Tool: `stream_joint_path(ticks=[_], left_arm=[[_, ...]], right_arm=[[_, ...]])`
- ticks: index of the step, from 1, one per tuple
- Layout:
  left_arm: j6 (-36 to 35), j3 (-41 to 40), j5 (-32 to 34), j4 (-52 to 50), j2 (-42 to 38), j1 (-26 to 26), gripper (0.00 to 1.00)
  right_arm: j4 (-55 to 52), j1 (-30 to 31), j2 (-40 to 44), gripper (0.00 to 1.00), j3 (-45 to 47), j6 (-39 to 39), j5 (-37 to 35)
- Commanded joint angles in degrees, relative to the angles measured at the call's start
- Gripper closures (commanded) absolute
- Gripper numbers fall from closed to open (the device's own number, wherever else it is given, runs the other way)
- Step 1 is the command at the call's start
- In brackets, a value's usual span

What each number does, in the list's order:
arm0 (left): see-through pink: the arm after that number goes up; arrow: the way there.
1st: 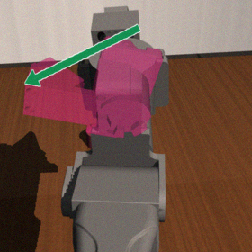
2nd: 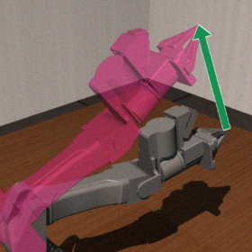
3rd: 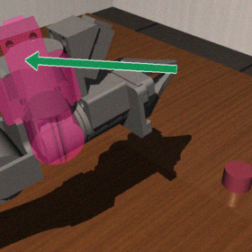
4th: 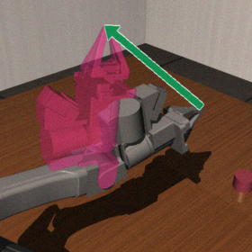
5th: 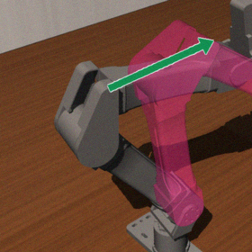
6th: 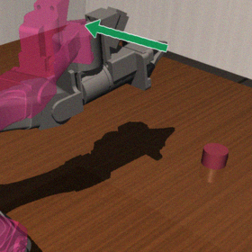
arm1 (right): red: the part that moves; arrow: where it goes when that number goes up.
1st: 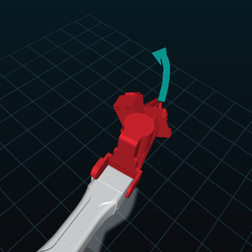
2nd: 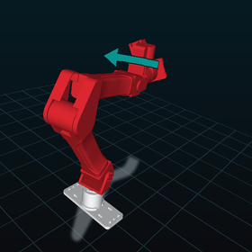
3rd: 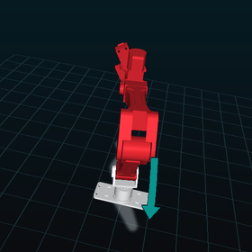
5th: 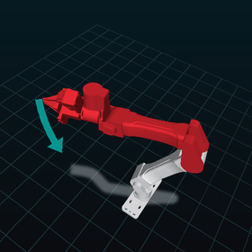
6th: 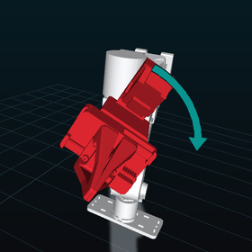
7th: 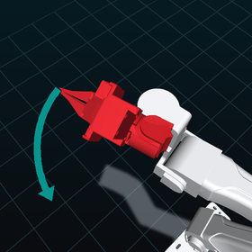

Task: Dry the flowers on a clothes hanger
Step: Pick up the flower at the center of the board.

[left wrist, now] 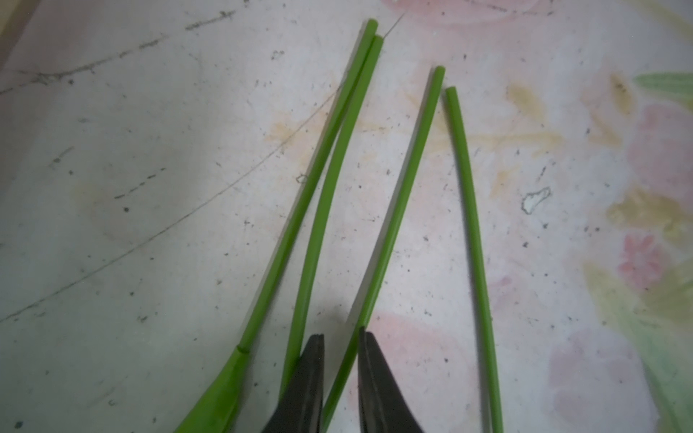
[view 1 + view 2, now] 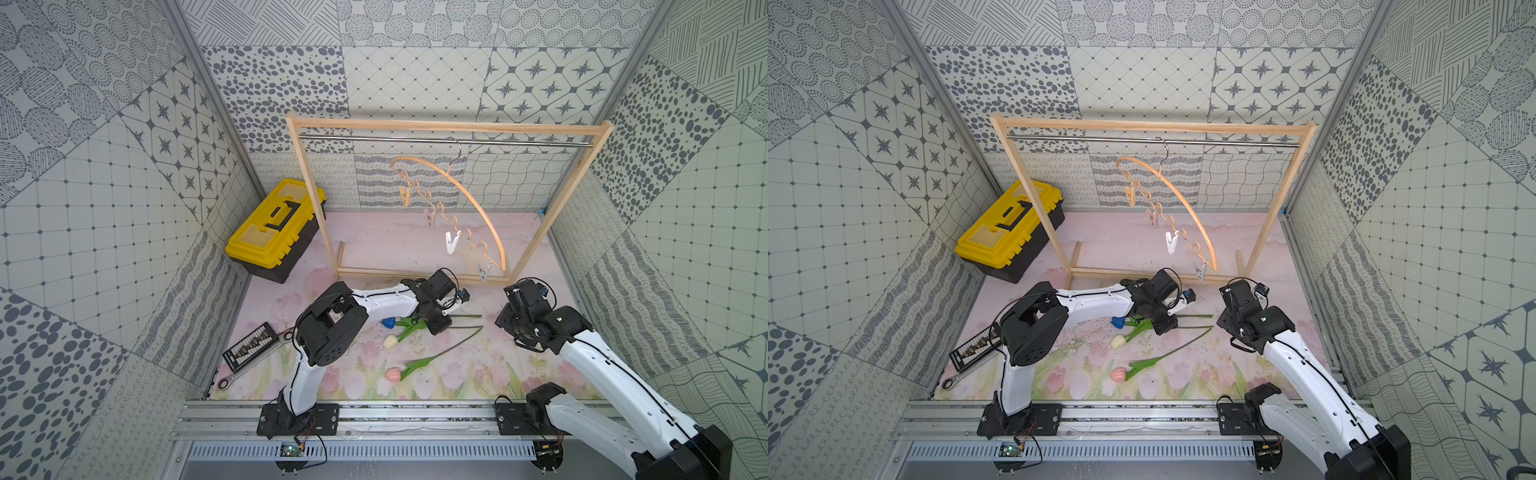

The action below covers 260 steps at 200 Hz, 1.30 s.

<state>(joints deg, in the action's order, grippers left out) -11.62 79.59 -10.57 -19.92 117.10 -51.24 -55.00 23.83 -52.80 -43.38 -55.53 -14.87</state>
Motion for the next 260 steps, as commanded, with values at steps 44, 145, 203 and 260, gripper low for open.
stream_joint_path(ticks=[44, 145, 203, 260], left_arm=[[-4.5, 3.5, -1.6, -3.0, -2.5, 2.2, 0.66], [-5.9, 7.5, -4.2, -4.7, 2.8, 3.0, 0.68], [-6.1, 8.9, -5.5, -5.4, 4.6, 2.1, 0.71], [-6.2, 9.6, -2.8, -6.1, 6.1, 1.5, 0.85]], right_arm=[[3.0, 0.2, 0.5, 0.44, 0.7, 0.8, 1.1], [4.0, 0.2, 0.2, 0.44, 1.3, 1.2, 1.4], [3.8, 0.2, 0.5, 0.44, 1.3, 1.2, 1.5], [3.6, 0.2, 0.8, 0.45, 1.0, 1.3, 1.7]])
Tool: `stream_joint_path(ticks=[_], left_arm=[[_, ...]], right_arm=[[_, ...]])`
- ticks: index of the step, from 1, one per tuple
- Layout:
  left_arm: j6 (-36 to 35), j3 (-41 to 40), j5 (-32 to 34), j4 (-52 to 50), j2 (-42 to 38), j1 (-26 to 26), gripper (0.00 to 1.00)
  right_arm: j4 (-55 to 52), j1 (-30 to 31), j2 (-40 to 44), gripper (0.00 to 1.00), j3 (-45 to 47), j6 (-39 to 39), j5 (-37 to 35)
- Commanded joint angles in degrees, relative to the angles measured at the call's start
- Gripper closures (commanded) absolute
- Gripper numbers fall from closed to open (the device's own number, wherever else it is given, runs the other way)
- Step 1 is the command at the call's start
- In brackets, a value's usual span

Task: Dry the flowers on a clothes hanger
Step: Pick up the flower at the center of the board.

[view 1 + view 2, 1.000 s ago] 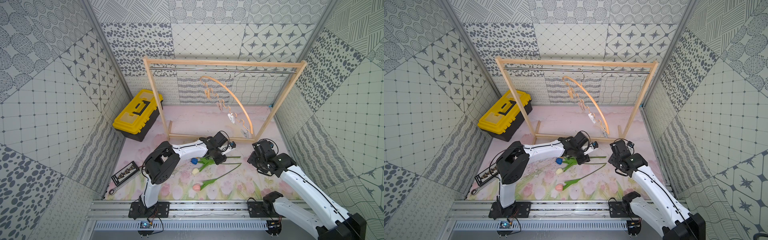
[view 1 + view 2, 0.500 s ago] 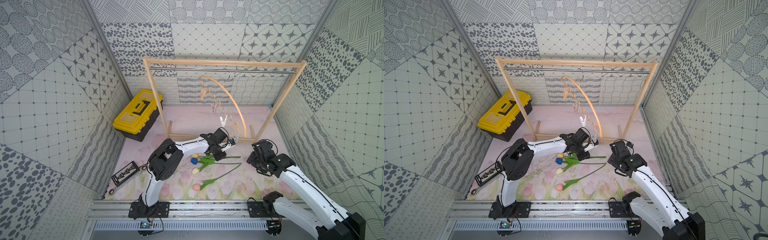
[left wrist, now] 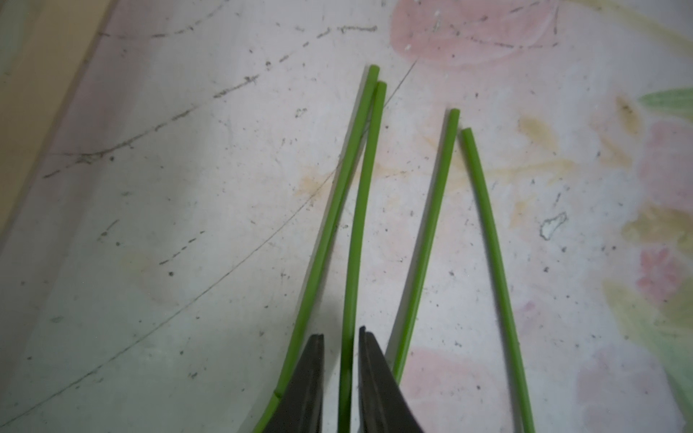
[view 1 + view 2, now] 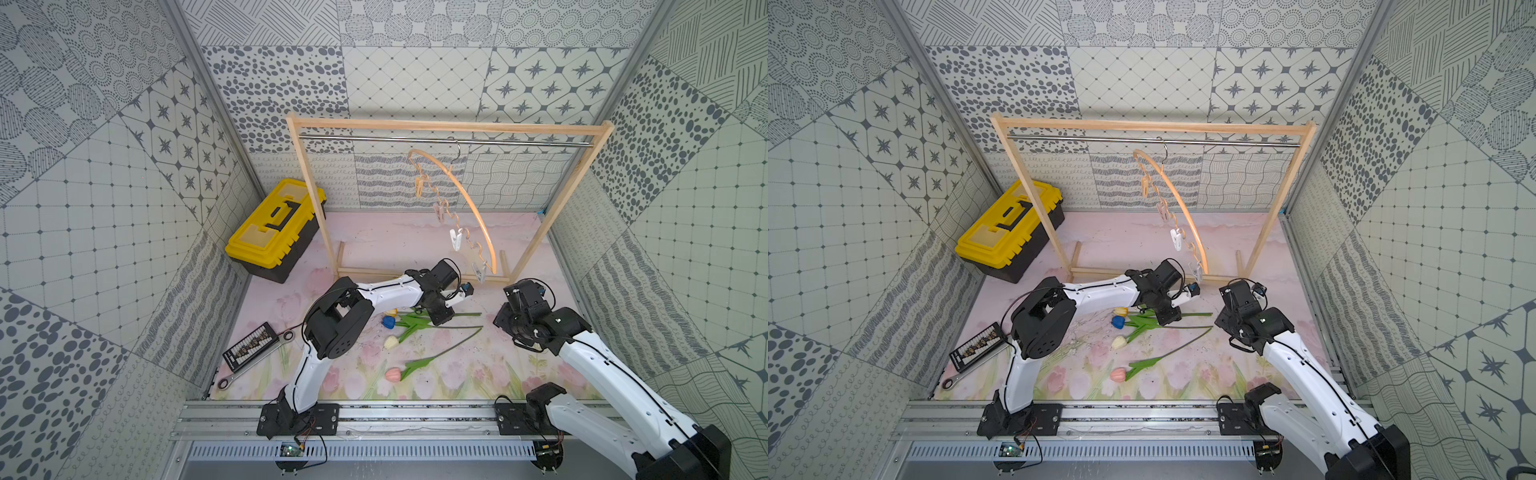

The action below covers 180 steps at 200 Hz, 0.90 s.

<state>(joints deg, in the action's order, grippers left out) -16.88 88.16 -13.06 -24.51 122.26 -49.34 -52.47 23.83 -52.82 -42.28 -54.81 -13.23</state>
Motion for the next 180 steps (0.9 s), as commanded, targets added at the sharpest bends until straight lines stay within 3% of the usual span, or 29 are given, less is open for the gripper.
stream_joint_path(ticks=[1, 21, 61, 88, 101, 137, 180], left_arm=[[-0.9, 1.1, -0.3, -1.5, 0.9, -0.4, 0.86], [-0.4, 1.4, 0.6, -1.4, 0.7, -0.6, 0.94], [3.5, 0.6, 3.6, -1.5, -4.4, -0.8, 0.98], [10.4, -0.5, 6.9, 0.3, -8.9, -0.6, 1.00], [15.1, -0.7, 5.6, -0.8, -10.4, -0.1, 1.00], [35.6, -6.3, 3.9, 2.8, -17.1, 2.4, 1.00], [67.3, -26.4, -7.1, 27.6, -27.2, 6.6, 1.00]], right_arm=[[1.1, 0.2, 0.7, 0.45, -0.1, 0.6, 0.1], [1.1, 0.2, 1.0, 0.46, 0.0, 0.9, 0.2], [2.3, 0.2, 1.1, 0.46, -0.3, 2.0, 0.7], [4.4, 0.2, 1.9, 0.46, -0.4, 3.9, 2.2], [7.0, 0.2, 3.5, 0.46, 0.3, 5.0, 4.0], [15.3, 0.2, 8.6, 0.45, 3.4, 9.2, 12.1], [21.7, 2.3, 13.3, 0.45, 6.4, 14.5, 22.7]])
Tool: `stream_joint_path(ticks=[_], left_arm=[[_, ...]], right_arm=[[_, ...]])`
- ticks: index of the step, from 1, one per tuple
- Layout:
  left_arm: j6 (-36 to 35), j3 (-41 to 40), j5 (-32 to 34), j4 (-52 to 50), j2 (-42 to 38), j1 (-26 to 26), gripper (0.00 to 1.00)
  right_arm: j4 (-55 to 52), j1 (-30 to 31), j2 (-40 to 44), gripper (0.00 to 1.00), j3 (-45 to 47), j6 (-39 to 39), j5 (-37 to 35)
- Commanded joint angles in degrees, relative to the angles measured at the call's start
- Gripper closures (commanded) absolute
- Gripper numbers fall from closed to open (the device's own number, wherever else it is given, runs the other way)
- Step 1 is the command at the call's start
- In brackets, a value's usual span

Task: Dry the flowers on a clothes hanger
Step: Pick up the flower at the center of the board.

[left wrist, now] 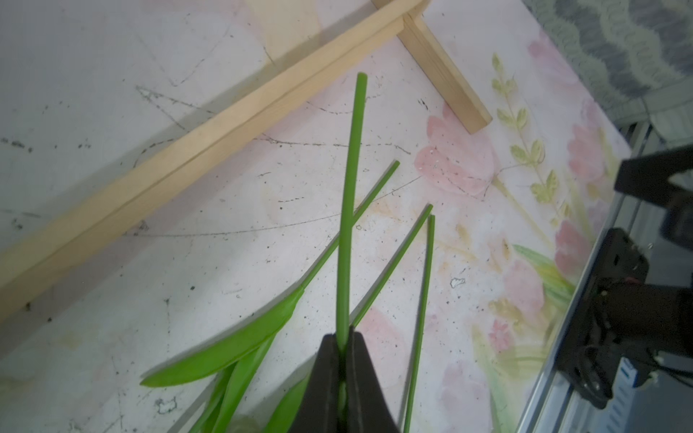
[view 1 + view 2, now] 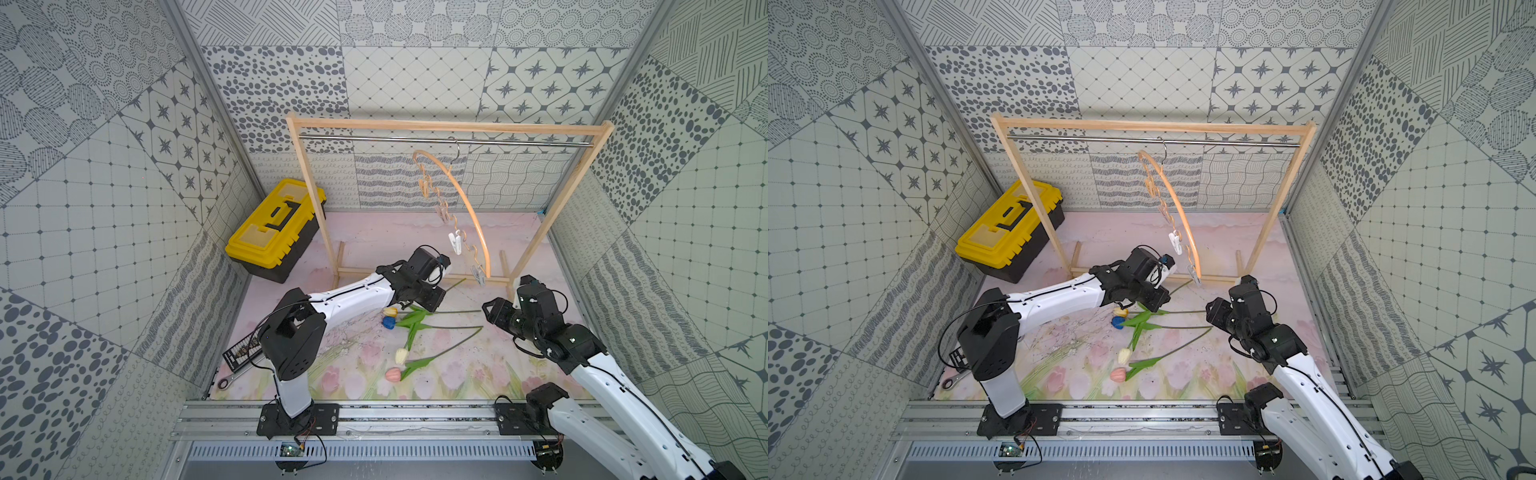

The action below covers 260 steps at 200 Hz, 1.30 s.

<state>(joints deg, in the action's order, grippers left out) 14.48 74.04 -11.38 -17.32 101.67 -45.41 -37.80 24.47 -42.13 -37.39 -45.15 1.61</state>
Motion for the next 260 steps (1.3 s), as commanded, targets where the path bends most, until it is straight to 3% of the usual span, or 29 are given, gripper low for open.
stream_joint_path(ticks=[1, 51, 79, 152, 189, 260], left_arm=[[36.6, -12.8, -8.8, 21.0, -6.7, 2.7, 1.00], [59.1, -26.9, -10.8, 50.2, -9.6, 2.5, 1.00], [66.2, -34.0, -9.0, 67.8, -9.3, 2.3, 1.00], [63.6, -38.6, -6.9, 74.5, -13.2, 0.5, 1.00], [60.7, -39.3, -6.1, 72.3, -15.7, 0.2, 1.00], [55.7, -38.6, -5.4, 68.1, -17.6, -2.2, 1.00]], right_arm=[[7.1, 1.8, 2.6, 0.45, 1.6, 5.0, 8.0], [18.2, 16.9, -2.8, 0.45, 1.2, 8.6, 12.7], [26.9, 21.6, -7.8, 0.45, 1.8, 7.4, 14.2], [32.8, 21.8, -12.6, 0.53, 3.7, 4.7, 14.5], [32.5, 21.8, -12.9, 0.56, 4.4, 3.6, 10.4], [35.9, 21.7, -13.8, 0.68, 4.4, 1.9, 9.8]])
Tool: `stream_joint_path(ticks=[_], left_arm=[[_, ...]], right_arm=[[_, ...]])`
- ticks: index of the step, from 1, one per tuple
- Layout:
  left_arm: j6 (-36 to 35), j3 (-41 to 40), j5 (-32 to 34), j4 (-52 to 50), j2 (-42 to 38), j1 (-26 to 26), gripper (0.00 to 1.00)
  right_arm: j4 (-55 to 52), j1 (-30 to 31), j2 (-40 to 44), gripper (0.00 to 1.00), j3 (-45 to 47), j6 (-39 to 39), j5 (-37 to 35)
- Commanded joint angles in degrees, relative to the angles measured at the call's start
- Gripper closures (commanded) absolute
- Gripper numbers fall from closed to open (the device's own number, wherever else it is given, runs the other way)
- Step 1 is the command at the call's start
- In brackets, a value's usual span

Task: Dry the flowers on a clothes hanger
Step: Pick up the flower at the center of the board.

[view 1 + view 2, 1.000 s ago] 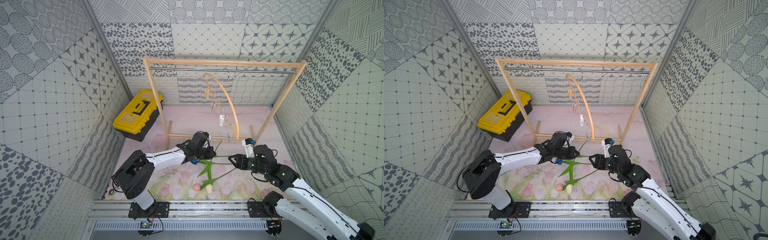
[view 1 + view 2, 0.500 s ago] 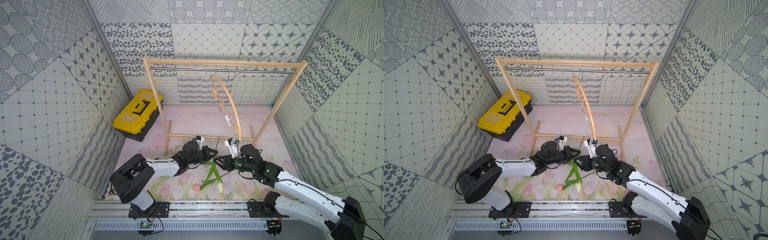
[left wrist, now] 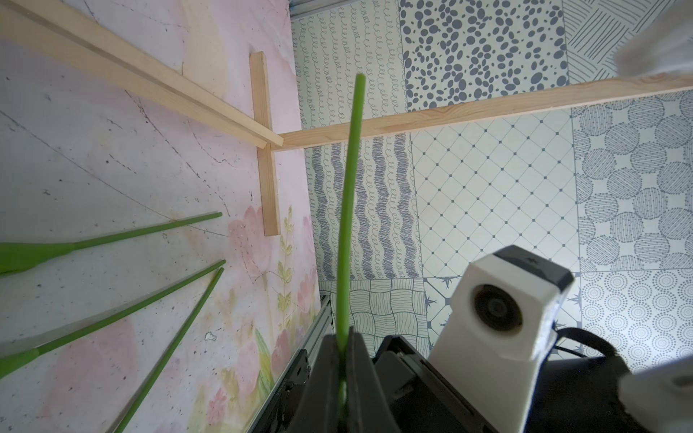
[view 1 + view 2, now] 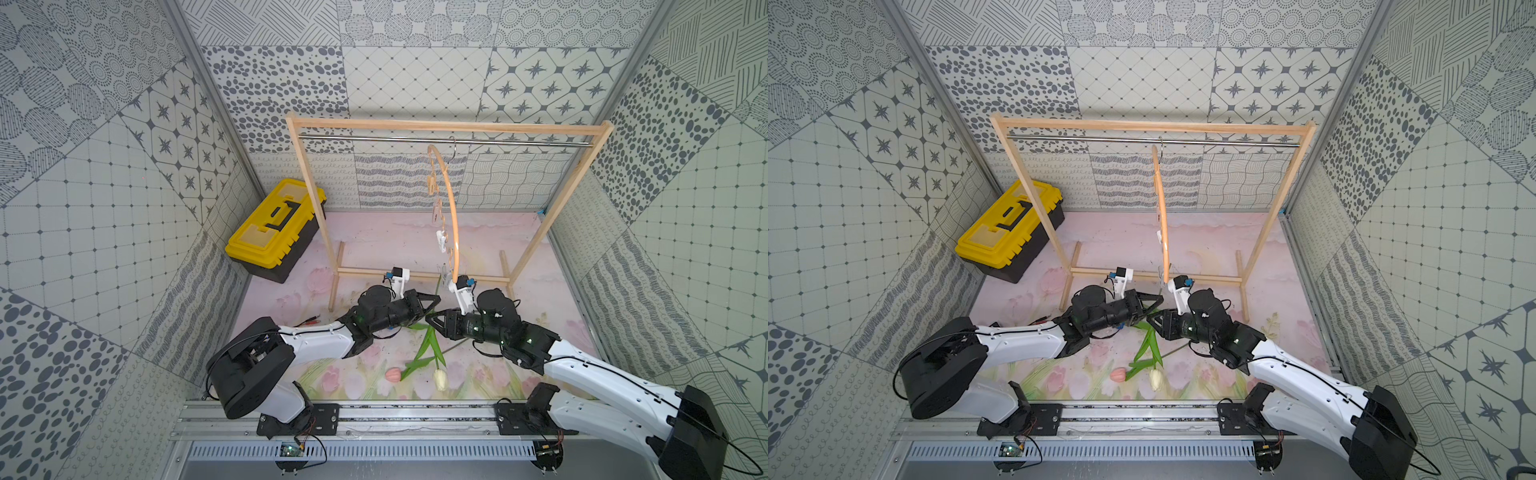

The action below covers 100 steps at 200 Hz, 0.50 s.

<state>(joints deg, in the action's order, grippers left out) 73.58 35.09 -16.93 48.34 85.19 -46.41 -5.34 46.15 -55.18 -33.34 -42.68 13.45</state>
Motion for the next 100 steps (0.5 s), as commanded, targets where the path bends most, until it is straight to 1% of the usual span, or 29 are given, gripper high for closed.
stream_joint_path(ticks=[1, 7, 20, 26, 43, 47, 59, 64, 82, 90, 100], left_arm=[[-3.5, 0.3, 0.3, 2.5, -1.2, -1.2, 1.00], [-3.5, 0.0, 0.4, 2.4, -1.2, -1.2, 1.00], [-3.9, -0.3, 0.7, 2.2, -1.3, -1.2, 1.00], [-4.1, -0.2, 0.7, 1.9, -1.4, -1.3, 1.00], [-4.6, 0.1, 0.5, 1.5, -1.4, -1.2, 1.00], [-4.8, 0.1, 0.4, 1.4, -1.3, -1.2, 1.00], [-5.1, 0.6, 0.5, 0.9, -1.4, -1.3, 1.00], [-5.2, 0.8, 0.5, 0.7, -1.3, -1.2, 0.95], [-5.9, 1.8, 0.0, 0.2, -1.1, -0.8, 0.72], [-6.2, 2.3, -0.5, -0.4, -1.0, -0.5, 0.66], [-6.4, 2.9, -1.3, -0.5, -0.7, 0.2, 0.63]], right_arm=[[3.4, 0.0, -0.8, 0.68, 0.4, -0.6, -2.1], [3.3, 0.0, -0.5, 0.71, 0.4, -0.5, -2.3], [3.1, 0.1, 0.0, 0.74, 0.6, -0.5, -2.7], [3.1, 0.0, 0.2, 0.79, 0.6, -0.4, -2.5], [2.7, -0.1, 0.5, 0.82, 0.9, -0.3, -1.6], [2.7, -0.1, 0.5, 0.86, 1.0, -0.3, -1.4], [2.6, -0.3, 0.8, 0.90, 1.1, -0.3, -0.6], [2.6, -0.3, 0.9, 0.93, 1.2, -0.2, -0.2], [2.8, -0.9, 1.7, 0.94, 1.4, 0.2, 2.2], [2.9, -1.0, 2.0, 0.94, 1.4, 0.5, 3.5], [2.3, -1.1, 2.3, 0.94, 1.2, 0.9, 4.3]])
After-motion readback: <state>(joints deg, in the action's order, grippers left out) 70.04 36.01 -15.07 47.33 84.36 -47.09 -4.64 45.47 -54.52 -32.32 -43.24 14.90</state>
